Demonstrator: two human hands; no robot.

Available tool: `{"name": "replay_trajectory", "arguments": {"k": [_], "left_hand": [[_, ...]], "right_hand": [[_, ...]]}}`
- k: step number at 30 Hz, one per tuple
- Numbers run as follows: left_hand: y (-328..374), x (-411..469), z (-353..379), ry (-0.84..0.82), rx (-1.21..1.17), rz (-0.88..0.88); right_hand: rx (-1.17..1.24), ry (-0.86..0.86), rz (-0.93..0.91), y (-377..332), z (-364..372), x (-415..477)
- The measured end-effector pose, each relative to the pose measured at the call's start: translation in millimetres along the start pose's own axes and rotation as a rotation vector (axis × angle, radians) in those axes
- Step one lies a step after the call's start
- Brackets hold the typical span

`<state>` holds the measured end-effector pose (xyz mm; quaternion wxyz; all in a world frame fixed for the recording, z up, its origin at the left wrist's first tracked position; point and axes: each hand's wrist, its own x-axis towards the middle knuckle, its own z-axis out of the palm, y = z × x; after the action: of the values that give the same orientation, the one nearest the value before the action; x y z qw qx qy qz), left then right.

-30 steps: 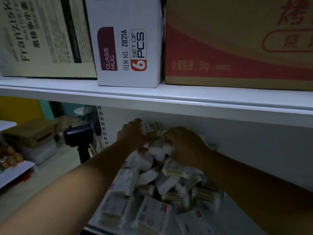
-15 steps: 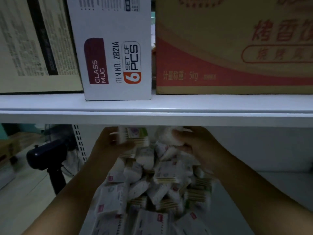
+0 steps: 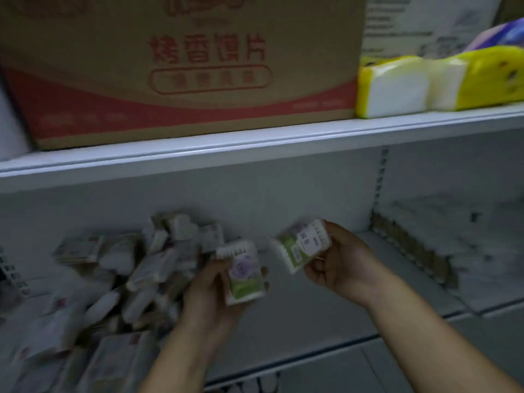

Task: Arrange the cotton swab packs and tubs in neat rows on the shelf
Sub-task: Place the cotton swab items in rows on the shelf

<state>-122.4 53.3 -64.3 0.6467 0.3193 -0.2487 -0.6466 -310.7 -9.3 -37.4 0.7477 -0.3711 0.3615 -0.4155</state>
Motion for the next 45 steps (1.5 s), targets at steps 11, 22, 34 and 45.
{"name": "replay_trajectory", "arguments": {"k": [11, 22, 34, 45], "left_hand": [[-207, 16, 201, -0.179, 0.087, -0.349], [-363, 106, 340, -0.475, 0.219, -0.385], [-489, 207, 485, -0.706, 0.294, -0.394], [-599, 261, 594, -0.350, 0.411, -0.180]], "right_hand": [[0.067, 0.383, -0.105, -67, -258, -119], [0.185, 0.682, -0.270, -144, -427, -147], [0.371, 1.079, -0.446, -219, -598, -132], [0.126, 0.943, -0.350, -294, -759, -133]]}}
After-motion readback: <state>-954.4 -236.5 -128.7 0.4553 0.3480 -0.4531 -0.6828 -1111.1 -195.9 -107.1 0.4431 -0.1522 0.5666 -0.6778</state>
